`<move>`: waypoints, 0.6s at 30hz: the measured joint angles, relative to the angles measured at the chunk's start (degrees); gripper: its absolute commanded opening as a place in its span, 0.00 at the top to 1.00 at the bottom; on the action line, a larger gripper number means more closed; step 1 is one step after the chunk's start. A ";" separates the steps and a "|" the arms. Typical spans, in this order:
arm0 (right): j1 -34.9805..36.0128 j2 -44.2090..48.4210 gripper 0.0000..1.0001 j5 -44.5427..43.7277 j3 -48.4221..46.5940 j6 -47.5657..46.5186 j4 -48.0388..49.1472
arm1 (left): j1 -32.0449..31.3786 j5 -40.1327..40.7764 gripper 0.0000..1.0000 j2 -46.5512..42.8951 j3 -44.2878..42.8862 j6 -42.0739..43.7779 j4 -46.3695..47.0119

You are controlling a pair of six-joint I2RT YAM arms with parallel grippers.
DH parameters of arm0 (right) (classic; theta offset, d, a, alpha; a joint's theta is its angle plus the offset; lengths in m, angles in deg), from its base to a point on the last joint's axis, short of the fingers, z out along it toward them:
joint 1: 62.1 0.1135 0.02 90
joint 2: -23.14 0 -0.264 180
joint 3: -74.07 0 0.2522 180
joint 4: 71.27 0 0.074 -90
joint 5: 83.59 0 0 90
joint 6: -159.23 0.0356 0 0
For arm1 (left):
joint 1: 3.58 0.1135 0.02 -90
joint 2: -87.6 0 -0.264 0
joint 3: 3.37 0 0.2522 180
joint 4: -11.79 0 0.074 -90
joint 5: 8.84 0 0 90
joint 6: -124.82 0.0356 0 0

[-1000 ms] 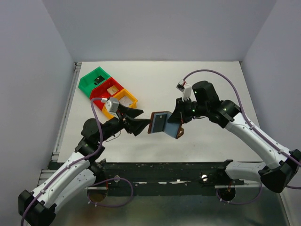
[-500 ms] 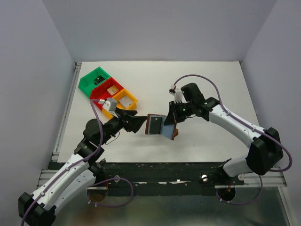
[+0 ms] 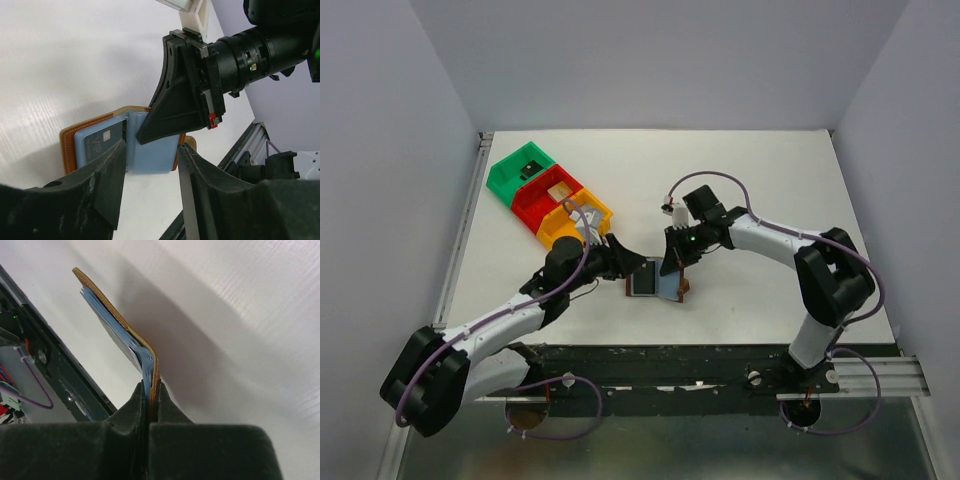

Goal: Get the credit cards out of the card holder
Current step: Open the card holder at the center of the board.

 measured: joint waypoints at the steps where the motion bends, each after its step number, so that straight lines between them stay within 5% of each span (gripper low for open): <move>1: 0.00 -1.05 1.00 0.20 -0.39 -0.15 0.02 | -0.13 0.00 0.49 2.40 -0.68 -0.20 0.44; 11: -1.29 -6.64 0.99 2.27 -4.07 -0.90 0.28 | -0.52 0.85 0.52 12.98 -1.95 -0.83 1.75; 18: -3.21 -9.62 0.79 3.34 -5.70 -0.94 0.02 | -0.52 1.73 0.52 16.98 -2.99 -0.87 1.92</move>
